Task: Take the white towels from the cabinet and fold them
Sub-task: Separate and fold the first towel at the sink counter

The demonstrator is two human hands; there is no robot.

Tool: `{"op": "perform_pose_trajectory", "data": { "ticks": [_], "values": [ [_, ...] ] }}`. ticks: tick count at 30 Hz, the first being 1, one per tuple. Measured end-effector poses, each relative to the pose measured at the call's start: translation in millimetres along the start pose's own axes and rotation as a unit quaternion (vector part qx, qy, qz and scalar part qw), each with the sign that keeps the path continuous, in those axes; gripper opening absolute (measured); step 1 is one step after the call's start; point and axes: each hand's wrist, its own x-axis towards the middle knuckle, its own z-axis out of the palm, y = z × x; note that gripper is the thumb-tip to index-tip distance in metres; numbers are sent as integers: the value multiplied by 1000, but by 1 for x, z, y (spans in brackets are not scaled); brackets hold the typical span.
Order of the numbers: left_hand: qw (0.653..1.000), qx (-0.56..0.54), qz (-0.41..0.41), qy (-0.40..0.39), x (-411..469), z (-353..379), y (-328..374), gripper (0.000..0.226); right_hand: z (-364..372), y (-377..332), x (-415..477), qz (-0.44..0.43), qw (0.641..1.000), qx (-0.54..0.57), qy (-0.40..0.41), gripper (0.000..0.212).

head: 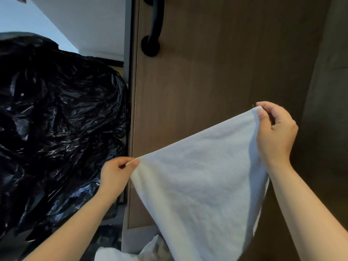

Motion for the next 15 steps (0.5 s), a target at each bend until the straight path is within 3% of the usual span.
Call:
{"op": "perform_pose_trajectory", "data": {
  "ticks": [4,9,12,15],
  "values": [
    [993,-113,-29,9,14,-4,27,6,-9,9,11,25,1000,2,19,23],
    [983,-175,-51,-13,27,-11,50,17,-21,15,20,30,999,1,36,23],
    [989,-126,-61,-52,26,-13,48,18,-25,18,20,26,999,4,35,23],
    [998,-51,-19,-22,20,-10,47,23,-24,19,14,30,999,11,32,23]
  ]
}}
